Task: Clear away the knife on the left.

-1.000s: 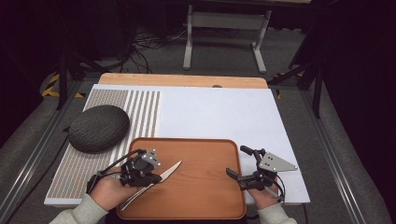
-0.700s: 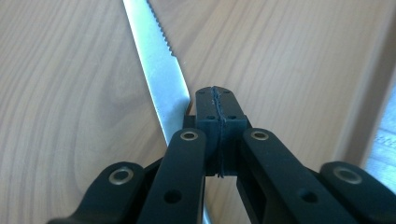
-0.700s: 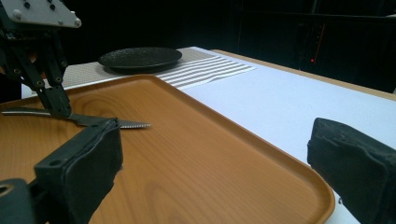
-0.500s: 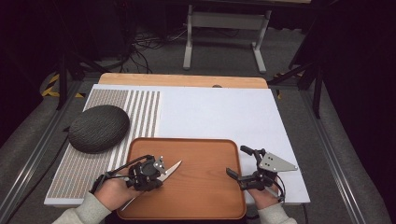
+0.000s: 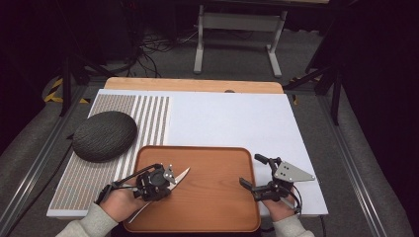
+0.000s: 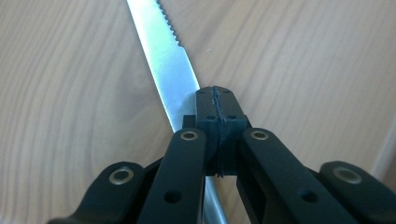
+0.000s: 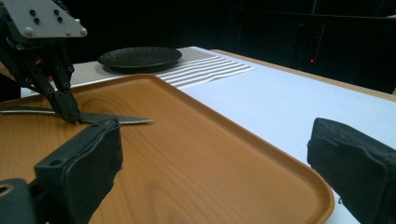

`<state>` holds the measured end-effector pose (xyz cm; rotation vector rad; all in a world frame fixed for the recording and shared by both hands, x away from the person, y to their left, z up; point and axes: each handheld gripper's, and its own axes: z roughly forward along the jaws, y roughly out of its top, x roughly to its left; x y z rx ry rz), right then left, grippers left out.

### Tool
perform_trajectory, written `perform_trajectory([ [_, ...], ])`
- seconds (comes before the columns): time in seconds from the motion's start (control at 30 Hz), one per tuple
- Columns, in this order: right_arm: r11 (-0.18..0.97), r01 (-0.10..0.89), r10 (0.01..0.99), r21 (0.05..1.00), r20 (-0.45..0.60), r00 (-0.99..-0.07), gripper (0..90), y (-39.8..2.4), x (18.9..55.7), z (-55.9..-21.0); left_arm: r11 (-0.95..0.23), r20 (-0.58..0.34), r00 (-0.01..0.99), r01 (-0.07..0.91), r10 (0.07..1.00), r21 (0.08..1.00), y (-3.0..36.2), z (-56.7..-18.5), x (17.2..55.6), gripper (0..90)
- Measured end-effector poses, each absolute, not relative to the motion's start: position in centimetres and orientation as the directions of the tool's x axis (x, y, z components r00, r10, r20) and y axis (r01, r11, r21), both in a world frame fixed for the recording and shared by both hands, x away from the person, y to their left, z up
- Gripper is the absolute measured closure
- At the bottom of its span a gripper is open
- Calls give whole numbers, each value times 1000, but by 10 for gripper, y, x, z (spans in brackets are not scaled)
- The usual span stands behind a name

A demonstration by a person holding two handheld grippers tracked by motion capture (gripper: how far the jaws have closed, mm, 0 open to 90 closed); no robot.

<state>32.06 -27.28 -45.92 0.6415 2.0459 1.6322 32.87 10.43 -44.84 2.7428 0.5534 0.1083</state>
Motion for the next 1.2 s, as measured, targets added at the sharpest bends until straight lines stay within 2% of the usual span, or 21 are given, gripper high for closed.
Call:
perform_trajectory([
  [1.2,192,89,608,977,-47,-793,38,-273,322,-460,-795,0,850,492,526,356,151,-450,342,900],
])
